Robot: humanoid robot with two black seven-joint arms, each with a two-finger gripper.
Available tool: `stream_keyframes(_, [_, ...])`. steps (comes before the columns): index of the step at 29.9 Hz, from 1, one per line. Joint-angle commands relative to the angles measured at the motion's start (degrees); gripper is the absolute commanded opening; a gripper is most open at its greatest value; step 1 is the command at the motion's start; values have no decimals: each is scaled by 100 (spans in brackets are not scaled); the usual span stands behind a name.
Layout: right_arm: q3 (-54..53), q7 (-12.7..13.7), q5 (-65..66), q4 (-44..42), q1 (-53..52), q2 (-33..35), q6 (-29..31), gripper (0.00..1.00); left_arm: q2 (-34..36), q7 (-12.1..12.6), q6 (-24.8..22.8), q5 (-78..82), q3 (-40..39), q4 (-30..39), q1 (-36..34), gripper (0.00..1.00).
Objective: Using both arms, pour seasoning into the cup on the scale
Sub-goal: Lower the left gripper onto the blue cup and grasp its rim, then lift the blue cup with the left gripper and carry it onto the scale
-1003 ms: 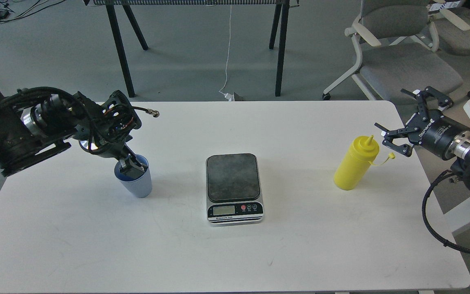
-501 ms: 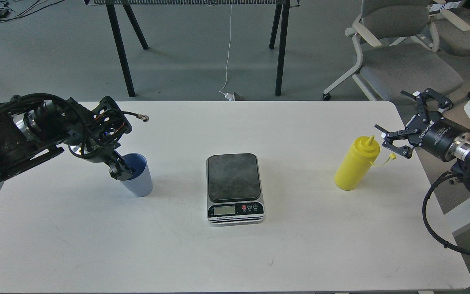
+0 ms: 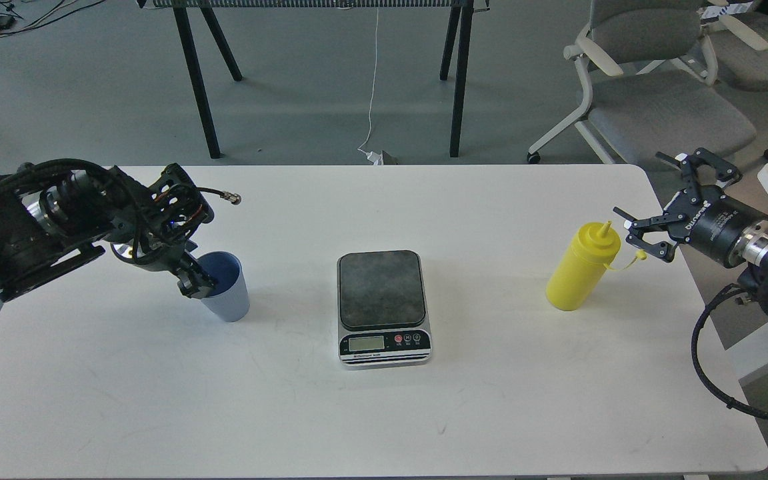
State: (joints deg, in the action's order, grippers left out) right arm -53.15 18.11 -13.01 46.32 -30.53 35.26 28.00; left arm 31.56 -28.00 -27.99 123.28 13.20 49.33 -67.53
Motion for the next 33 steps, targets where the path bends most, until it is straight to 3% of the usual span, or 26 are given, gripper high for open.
stream_keyframes(1, [-2,-9,1,-9,3,-2,0,98,-10,0,-1,-5,-1,-20,-6,57])
stream_keyframes(5, [-11,-9,1,-9,21,7,0,98,-53,0,-1,4,7,-20,3,29])
stream_keyframes(9, [-28,-9,1,-17,56,7,0,98,-62,0,-1,12,16,-20,11,10])
stream_keyframes(11, [-46,-9,1,-17,100,7,0,98,-62,0,-1,12,8,-11,11,6])
stream_keyframes(17, [-55,-18,1,-17,188,7,0,98,-36,0,-1,-119,-45,-2,-111,3])
stream_keyframes(23, [-64,-26,1,-9,223,16,0,98,-45,0,-1,-567,-45,120,-813,4])
stream_keyframes(28, [-64,-26,1,-17,223,7,0,98,-80,0,-1,-1322,-80,1226,-1771,4])
stream_keyframes(33, [-64,-26,1,-17,223,7,0,98,-1132,0,-1,-1561,-80,1351,-2168,4])
